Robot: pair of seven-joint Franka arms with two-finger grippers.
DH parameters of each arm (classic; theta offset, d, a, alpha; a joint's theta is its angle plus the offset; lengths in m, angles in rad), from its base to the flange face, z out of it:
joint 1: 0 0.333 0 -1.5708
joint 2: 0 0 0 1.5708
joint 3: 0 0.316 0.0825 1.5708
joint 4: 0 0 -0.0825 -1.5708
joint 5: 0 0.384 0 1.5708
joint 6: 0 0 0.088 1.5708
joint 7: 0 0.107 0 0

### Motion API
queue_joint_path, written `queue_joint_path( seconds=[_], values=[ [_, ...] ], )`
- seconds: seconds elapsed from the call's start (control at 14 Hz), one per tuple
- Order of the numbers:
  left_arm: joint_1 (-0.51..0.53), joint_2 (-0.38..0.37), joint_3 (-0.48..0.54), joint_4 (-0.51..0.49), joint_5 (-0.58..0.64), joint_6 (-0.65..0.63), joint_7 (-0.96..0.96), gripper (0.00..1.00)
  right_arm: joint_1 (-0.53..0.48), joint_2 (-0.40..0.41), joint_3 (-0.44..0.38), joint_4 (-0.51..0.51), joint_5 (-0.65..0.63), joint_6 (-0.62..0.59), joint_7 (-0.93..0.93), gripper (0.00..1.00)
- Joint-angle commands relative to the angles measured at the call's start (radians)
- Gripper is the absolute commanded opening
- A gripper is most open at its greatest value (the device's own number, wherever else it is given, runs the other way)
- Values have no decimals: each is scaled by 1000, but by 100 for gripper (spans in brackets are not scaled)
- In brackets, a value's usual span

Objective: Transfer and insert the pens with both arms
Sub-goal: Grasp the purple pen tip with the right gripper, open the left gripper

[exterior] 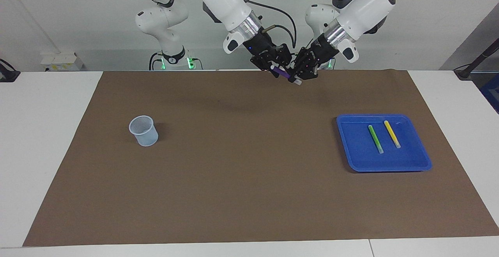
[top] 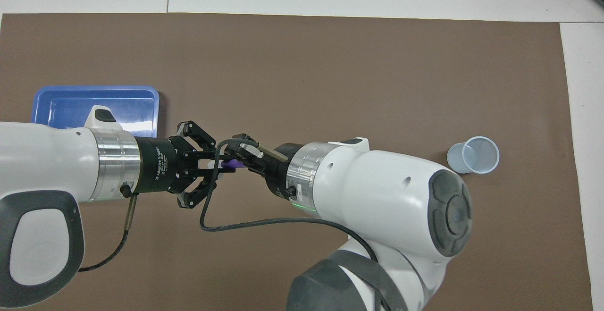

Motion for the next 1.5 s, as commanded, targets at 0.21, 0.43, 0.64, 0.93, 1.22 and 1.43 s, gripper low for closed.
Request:
queue_joint_path(
  seconds=[0.21,0.43,0.64,0.93,1.22,1.43],
  values=[
    [3,-36,8,-30,-17,-23,3,0,0,-7,-1,-6,22,-1,-17,35],
    [3,-43,8,-30,-17,-27,3,0,1,-7,-1,-6,22,-11,-17,35],
    [4,-43,9,-30,-18,-29,3,0,1,-9,-1,-7,22,-14,-17,33],
    [12,-43,9,-31,-18,-29,3,0,1,-10,-1,-9,22,-18,-20,15],
    [12,-46,9,-31,-18,-29,3,0,1,-10,-1,-9,22,-20,-17,0],
    [12,-46,9,-31,-18,-31,1,0,1,-10,-1,-9,22,-20,-16,0]
  ],
)
